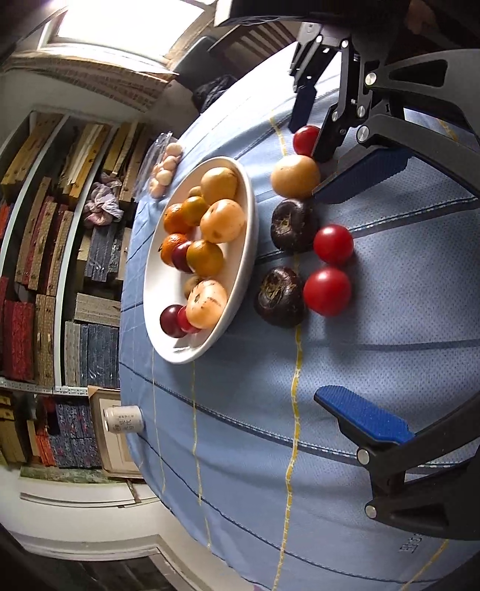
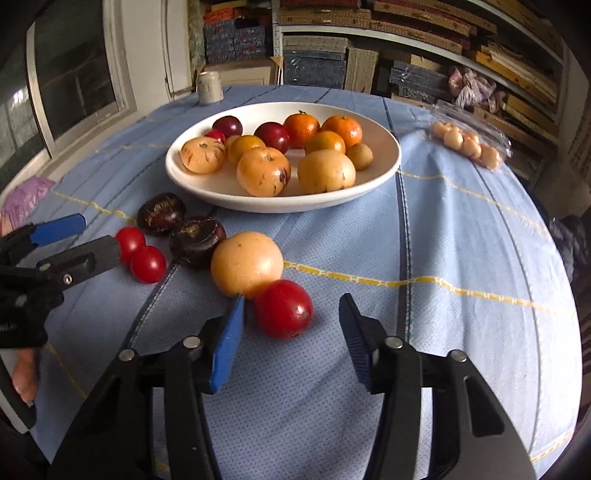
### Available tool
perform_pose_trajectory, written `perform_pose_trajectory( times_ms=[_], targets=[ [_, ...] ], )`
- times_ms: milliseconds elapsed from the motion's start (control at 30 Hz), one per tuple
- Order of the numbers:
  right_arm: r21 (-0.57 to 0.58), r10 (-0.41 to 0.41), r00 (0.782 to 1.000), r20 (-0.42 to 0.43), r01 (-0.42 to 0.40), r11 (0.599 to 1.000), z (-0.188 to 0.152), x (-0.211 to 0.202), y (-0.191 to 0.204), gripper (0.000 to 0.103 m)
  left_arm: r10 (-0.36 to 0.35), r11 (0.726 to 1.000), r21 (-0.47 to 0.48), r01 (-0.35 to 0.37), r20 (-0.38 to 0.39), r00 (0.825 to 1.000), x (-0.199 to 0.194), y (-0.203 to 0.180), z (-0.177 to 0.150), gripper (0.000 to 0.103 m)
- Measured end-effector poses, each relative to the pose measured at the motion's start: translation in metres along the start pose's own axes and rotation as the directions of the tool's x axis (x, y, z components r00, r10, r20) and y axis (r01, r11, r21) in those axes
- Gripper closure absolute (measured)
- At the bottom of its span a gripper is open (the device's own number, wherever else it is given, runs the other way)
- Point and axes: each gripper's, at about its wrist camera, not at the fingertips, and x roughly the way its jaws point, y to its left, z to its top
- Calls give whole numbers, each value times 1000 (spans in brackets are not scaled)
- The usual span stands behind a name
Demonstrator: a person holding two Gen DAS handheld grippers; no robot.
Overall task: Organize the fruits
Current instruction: 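Grasp a red tomato with the right tool while the left tool grasps another red tomato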
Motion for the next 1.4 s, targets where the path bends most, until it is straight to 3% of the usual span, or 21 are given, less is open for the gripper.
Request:
perform_pose_trajectory(
  times_ms=[167,533,667,800,900,1033,1400],
  targets=[
    [14,45,999,-20,-44,999,2,7,0,72,-4,1000,4,4,-3,1000,1,0,-1,4],
    [97,74,996,48,-79,992,0,-6,-17,72,0,997,72,1,-21,1000,5,-13,-5,4],
    [96,82,995,59,-87,992,0,-8,-17,72,60,991,115,-61,16,998,2,-20,-6,4],
    [112,106,992,66,-113,987,-1,-9,-21,72,57,992,114,-62,47,997,-2,-19,-5,8],
    [127,124,989,81,-134,983,-2,-11,-25,72,96,993,68,-97,10,995,6,-9,-2,17],
    [121,138,986,91,-149,981,-2,-13,-24,72,111,994,-18,-112,-52,992,17,10,1,17],
    [121,156,984,89,-166,979,-2,-13,-23,71,194,977,-65,-204,-138,971,31,27,3,18]
  ],
)
